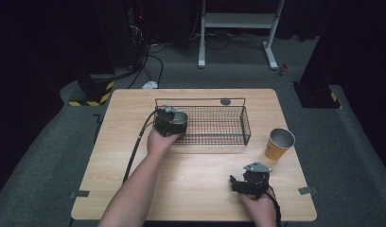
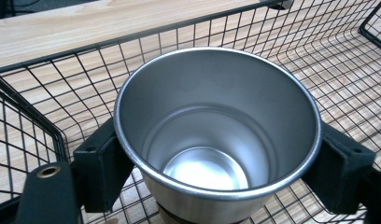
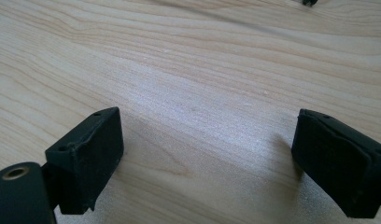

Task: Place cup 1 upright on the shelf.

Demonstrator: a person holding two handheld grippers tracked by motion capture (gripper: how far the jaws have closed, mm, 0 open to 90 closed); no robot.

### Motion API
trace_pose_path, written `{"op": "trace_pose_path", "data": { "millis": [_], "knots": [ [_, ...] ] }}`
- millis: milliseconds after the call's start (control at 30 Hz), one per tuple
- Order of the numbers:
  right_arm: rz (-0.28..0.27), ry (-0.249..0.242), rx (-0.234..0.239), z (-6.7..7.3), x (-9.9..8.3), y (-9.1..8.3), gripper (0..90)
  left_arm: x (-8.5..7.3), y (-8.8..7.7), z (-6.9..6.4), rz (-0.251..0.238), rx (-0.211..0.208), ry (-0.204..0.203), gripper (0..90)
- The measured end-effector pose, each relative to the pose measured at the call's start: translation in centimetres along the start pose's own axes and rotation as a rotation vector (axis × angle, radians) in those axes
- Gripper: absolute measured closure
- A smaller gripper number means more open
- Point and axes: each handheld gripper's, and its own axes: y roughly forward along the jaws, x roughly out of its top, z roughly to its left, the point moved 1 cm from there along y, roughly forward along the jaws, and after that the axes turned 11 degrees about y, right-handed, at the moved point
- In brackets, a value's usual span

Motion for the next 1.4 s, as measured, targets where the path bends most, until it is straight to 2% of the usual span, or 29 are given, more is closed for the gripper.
{"op": "trace_pose_path", "data": {
  "millis": [100, 700, 933, 1133, 1400],
  "knots": [
    [0.0, 0.0, 0.0, 0.0, 0.0, 0.0, 8.9, 0.0, 0.08, 0.02, 0.011, 0.004, 0.007, 18.8],
    [0.0, 0.0, 0.0, 0.0, 0.0, 0.0, 8.9, 0.04, -0.18, 0.38, 0.072, -0.014, -0.006, 18.4],
    [0.0, 0.0, 0.0, 0.0, 0.0, 0.0, 8.9, 0.2, -0.26, 0.29, 0.093, -0.013, 0.008, 18.2],
    [0.001, 0.002, 0.0, 0.02, -0.03, -0.02, 8.9, 0.49, -0.16, 0.47, 0.105, -0.013, 0.011, 18.7],
    [0.0, 0.002, 0.0, 0.02, -0.03, -0.02, 8.9, 0.78, 0.32, 0.02, 0.087, 0.003, 0.018, 18.8]
  ]
}}
